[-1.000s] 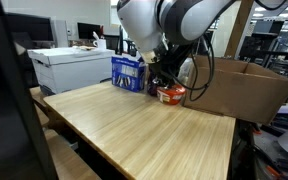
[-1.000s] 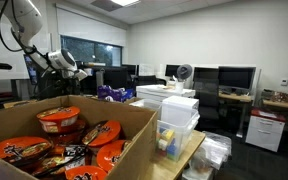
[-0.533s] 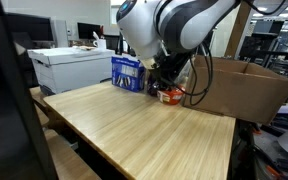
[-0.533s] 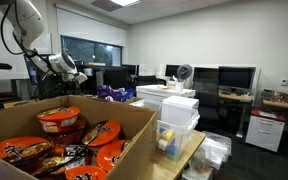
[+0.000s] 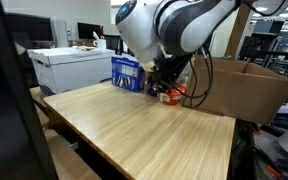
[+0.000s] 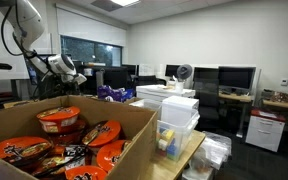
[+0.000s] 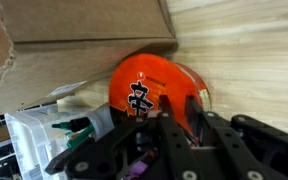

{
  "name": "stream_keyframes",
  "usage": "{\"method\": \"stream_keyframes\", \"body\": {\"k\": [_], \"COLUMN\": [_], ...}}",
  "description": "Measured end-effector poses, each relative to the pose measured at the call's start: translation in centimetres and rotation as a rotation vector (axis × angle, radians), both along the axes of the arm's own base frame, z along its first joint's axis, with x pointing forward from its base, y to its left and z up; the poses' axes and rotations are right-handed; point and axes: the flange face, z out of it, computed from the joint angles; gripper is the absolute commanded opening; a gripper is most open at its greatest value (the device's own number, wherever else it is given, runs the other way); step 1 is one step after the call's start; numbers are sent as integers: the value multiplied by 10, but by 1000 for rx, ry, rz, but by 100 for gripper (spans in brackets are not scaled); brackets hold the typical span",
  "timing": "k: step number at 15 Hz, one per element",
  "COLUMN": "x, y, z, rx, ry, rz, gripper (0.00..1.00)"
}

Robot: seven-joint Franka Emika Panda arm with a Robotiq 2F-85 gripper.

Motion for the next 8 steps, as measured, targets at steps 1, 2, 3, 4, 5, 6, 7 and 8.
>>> {"method": "stream_keyframes", "body": {"k": [1, 2, 3, 4, 5, 6, 7, 8], "x": [0, -1, -1, -1, -1, -1, -1, -1], "y": [1, 1, 2, 3, 4, 5, 6, 7], "z": [0, -1, -1, -1, -2, -2, -3, -3], "rx": [1, 2, 3, 5, 7, 10, 13, 18], "ry": [0, 1, 1, 0, 0, -2, -3, -5], "rz": [1, 3, 4, 6, 8, 10, 13, 15], "gripper": [4, 4, 4, 4, 4, 4, 4, 4]}}
